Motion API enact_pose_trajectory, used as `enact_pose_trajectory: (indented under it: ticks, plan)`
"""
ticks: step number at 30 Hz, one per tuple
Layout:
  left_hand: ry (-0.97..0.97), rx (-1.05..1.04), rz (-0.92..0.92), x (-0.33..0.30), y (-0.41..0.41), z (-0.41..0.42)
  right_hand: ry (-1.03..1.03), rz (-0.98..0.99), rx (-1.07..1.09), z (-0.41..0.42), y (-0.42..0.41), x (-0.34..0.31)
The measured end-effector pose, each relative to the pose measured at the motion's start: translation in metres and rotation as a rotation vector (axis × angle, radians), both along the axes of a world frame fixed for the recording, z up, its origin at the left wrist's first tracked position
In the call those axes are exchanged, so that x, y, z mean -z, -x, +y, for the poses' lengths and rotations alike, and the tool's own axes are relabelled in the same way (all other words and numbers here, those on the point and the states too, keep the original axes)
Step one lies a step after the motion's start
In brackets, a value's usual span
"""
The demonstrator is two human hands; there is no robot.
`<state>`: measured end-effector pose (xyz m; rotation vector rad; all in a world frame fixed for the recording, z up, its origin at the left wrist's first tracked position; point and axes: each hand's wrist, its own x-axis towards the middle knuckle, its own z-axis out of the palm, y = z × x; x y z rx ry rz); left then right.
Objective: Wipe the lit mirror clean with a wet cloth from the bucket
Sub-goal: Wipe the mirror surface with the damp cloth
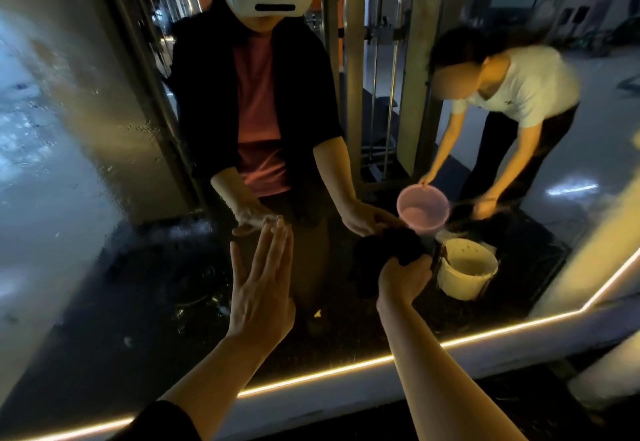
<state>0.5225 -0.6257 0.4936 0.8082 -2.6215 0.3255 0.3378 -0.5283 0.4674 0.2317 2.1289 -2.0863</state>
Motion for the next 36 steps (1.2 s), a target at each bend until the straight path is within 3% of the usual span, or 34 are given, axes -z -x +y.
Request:
enact_pose_trajectory:
  ticks: [2, 5, 8, 14, 20, 22, 26, 28, 33, 36]
  plan:
    - [-0.022, -0.010, -0.022, 0.005, -0.001, 0.000, -0.035, 0.016, -0.002, -0.003, 0.001, 0.000]
    - [-0.032, -0.024, -0.043, 0.008, -0.001, -0.001, -0.114, -0.002, -0.183, -0.019, -0.028, 0.014]
    - [-0.009, -0.021, -0.054, 0.007, -0.001, -0.002, -0.065, -0.025, -0.261, -0.025, -0.041, 0.026]
    - [0.007, -0.024, -0.064, 0.008, -0.002, -0.001, -0.039, 0.014, 0.078, -0.012, -0.004, 0.012]
    - [0.013, -0.028, -0.069, 0.009, -0.001, -0.002, -0.074, -0.023, -0.268, -0.034, -0.044, 0.039]
    - [0.022, -0.019, -0.081, 0.007, -0.003, -0.004, -0.057, 0.086, -0.232, -0.027, -0.038, 0.027]
    - [-0.008, 0.004, -0.013, 0.007, -0.004, -0.003, -0.099, 0.578, 0.038, -0.014, -0.027, -0.031]
    - [-0.019, 0.020, 0.037, 0.008, -0.004, -0.002, -0.134, 0.727, -0.049, -0.019, -0.040, -0.033]
    - [0.005, 0.032, 0.074, 0.000, -0.009, -0.008, -0.222, 0.460, -0.397, -0.018, -0.060, 0.004]
    - [0.012, 0.033, 0.129, -0.008, -0.009, -0.010, -0.152, 0.634, -0.257, -0.014, -0.050, -0.025]
